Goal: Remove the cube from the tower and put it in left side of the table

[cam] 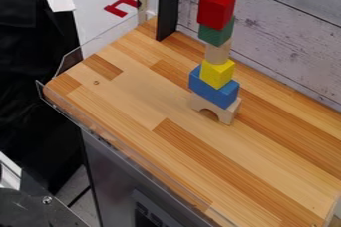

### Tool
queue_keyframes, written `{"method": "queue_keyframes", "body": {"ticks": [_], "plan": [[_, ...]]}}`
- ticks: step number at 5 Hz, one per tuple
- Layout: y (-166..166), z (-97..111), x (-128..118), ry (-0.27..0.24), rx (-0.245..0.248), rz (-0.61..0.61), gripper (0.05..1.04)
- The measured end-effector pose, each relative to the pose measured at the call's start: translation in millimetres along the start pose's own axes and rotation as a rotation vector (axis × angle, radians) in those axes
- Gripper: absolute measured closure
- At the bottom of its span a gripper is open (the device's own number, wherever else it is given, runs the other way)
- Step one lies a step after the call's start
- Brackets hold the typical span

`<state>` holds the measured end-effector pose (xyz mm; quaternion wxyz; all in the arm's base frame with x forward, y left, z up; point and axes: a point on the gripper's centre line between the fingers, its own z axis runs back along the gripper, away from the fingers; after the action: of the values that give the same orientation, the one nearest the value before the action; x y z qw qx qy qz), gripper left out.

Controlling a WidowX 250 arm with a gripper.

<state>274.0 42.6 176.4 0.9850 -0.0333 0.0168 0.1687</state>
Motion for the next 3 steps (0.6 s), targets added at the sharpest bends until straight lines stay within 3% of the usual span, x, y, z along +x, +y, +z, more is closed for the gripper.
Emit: {"method": "queue_keyframes", "body": {"ticks": [1,2,3], "plan": [[-0.2,-8.9,-0.8,0.034,0.002,0.001,0.085],[-1.4,-9.5,-0.4,0.041,-0.024,0.007,0.085],[3.8,-7.3,-1.0,0.05,-0.017,0.027,0.085]]}}
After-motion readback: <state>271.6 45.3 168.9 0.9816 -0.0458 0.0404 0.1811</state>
